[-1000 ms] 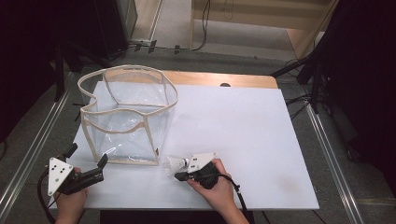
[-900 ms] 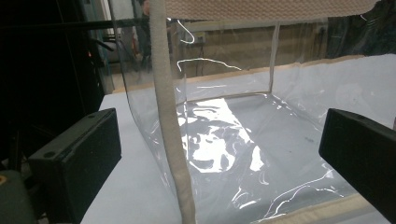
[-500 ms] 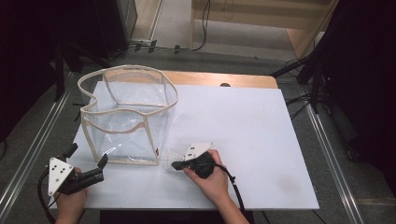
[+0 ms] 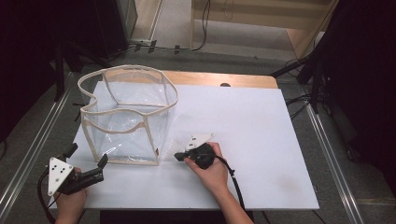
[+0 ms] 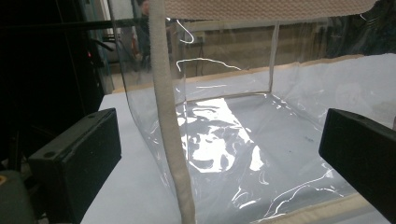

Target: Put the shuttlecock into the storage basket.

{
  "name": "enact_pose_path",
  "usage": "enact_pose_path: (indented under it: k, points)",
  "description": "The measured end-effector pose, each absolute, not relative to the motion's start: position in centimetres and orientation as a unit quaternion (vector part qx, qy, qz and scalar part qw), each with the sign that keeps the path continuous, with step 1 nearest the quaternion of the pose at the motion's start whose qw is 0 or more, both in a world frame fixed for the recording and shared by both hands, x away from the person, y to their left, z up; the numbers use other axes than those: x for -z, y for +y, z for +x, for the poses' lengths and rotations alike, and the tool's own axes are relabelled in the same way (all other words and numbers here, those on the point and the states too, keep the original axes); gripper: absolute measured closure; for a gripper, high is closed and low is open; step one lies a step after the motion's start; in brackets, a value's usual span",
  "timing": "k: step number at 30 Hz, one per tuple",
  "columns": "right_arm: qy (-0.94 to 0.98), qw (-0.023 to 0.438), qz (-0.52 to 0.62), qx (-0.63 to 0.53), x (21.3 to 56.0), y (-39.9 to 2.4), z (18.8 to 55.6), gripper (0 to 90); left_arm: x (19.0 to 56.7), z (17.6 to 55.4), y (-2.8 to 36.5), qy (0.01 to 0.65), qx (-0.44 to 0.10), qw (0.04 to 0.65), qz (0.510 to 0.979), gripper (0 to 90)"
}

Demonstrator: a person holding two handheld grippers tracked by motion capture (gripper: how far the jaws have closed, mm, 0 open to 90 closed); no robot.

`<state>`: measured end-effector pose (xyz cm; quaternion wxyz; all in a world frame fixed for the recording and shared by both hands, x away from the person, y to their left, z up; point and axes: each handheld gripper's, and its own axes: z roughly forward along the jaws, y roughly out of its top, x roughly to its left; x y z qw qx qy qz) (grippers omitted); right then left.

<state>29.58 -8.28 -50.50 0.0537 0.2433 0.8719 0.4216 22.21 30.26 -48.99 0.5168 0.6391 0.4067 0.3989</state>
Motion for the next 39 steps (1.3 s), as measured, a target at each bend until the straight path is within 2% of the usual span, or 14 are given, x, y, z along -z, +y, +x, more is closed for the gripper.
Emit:
enact_pose_path:
  k: [7,12,13,14,15,19,21,23,24,27,33,34,37,39]
  points:
    - [0.869,0.056,0.248,-0.424,50.0,-9.1,29.6,87.4,49.0,22.2,30.3,0.407,-0.399,0.517,0.639,0.0]
    - [0.865,0.062,0.254,-0.429,49.3,-9.9,29.5,74.7,49.0,22.2,30.3,0.407,-0.398,0.517,0.639,0.0]
    - [0.864,0.074,0.261,-0.425,48.9,-10.3,29.4,58.1,49.0,22.2,30.3,0.408,-0.398,0.517,0.639,0.0]
    - [0.864,0.074,0.261,-0.425,48.9,-10.3,29.4,58.1,49.0,22.2,30.3,0.408,-0.398,0.517,0.639,0.0]
    - [0.862,0.084,0.267,-0.423,48.5,-10.8,29.4,47.1,49.0,22.2,30.3,0.407,-0.398,0.517,0.639,0.0]
    - [0.865,0.081,0.26,-0.421,47.7,-11.5,29.4,31.2,49.0,22.2,30.3,0.407,-0.398,0.517,0.64,0.0]
    - [0.874,0.087,0.254,-0.404,47.4,-11.5,29.4,12.5,49.0,22.2,30.3,0.407,-0.398,0.517,0.64,0.0]
    - [0.878,0.082,0.253,-0.397,47.3,-11.4,29.6,7.8,49.0,22.2,30.3,0.406,-0.397,0.518,0.64,0.0]
    - [0.878,0.082,0.26,-0.393,47.2,-11.4,29.7,0.0,49.0,22.2,30.3,0.406,-0.397,0.518,0.639,0.0]
    - [0.886,0.062,0.266,-0.376,47.4,-11.2,30.1,0.0,49.0,22.2,30.3,0.407,-0.396,0.519,0.638,0.0]
    - [0.898,0.063,0.262,-0.347,47.5,-10.7,30.4,0.0,48.9,22.3,30.4,0.409,-0.394,0.52,0.638,0.0]
    - [0.902,0.076,0.27,-0.328,47.6,-10.4,30.6,13.0,48.9,22.3,30.4,0.409,-0.395,0.52,0.638,0.0]
    - [0.904,0.074,0.274,-0.321,47.7,-10.1,30.8,15.0,48.9,22.3,30.4,0.409,-0.395,0.52,0.638,0.0]
    - [0.908,0.075,0.272,-0.31,47.8,-9.8,30.8,21.8,48.9,22.3,30.4,0.409,-0.395,0.52,0.638,0.0]
